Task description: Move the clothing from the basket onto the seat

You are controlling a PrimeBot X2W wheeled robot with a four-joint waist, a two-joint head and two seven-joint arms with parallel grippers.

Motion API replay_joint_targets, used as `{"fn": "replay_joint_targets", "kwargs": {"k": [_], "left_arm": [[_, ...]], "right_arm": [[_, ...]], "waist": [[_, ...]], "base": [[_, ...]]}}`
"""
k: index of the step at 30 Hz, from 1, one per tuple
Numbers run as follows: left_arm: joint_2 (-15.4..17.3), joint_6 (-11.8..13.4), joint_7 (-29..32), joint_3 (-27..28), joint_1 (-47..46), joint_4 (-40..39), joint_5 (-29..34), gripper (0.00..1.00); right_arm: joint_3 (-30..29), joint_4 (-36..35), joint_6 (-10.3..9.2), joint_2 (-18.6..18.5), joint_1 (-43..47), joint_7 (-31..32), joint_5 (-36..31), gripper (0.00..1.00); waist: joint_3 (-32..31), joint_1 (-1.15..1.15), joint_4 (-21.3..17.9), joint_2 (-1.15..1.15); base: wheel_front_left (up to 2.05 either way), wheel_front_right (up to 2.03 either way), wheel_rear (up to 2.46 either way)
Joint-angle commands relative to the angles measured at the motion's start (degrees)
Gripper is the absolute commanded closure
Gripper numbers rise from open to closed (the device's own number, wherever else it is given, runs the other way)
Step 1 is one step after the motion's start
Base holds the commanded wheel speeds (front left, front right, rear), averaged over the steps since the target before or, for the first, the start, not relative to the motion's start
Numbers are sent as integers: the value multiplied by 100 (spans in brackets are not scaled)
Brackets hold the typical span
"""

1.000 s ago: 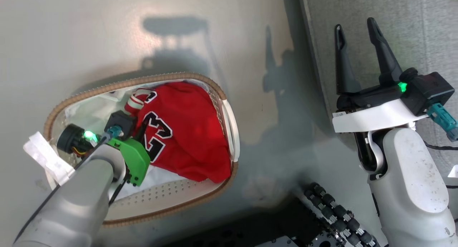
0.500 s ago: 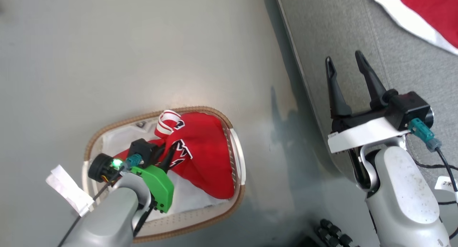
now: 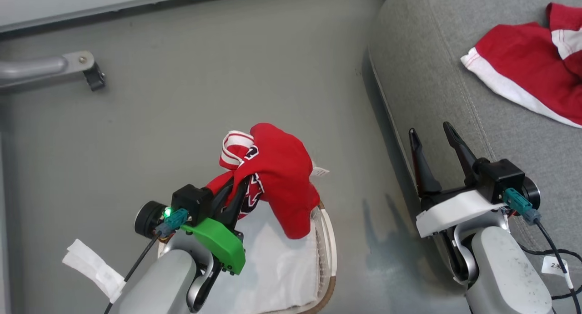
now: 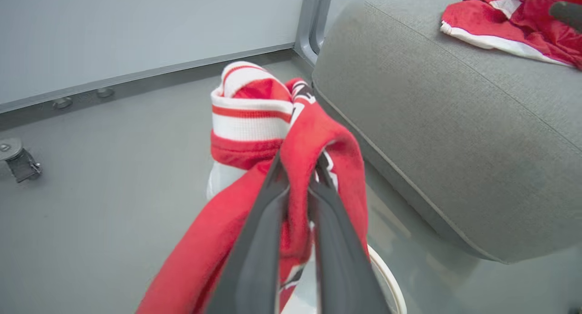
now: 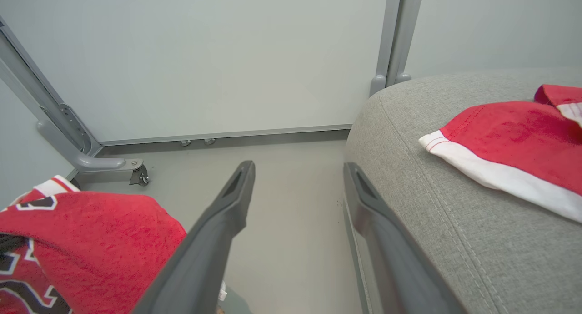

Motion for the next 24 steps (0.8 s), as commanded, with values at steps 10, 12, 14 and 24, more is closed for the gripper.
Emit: {"fn": "replay_joint_targets", "kwargs": {"k": [10,12,14,24], "left_arm": [[-196,-15,-6,772,317,-1577,439,100],[-238,-15,-5,850,344,-1825,477,100],[-280,-15,-5,886,380,-2018,521,100],[-388,-15,-5,816,495,-2391,664,100]], "right_arm": [[-31,146,-8,-29,507,-4,22,0],[-19,155,-8,-29,582,-4,35,0],[21,157,-8,-28,627,-4,38,0],[1436,-733,-8,-28,303,-3,-208,0]], "waist": [[-1262,0,542,0],[-1346,0,550,0],[-1427,0,555,0],[-1595,0,616,0]], "base": [[0,0,0],[0,0,0],[0,0,0],[0,0,0]]}}
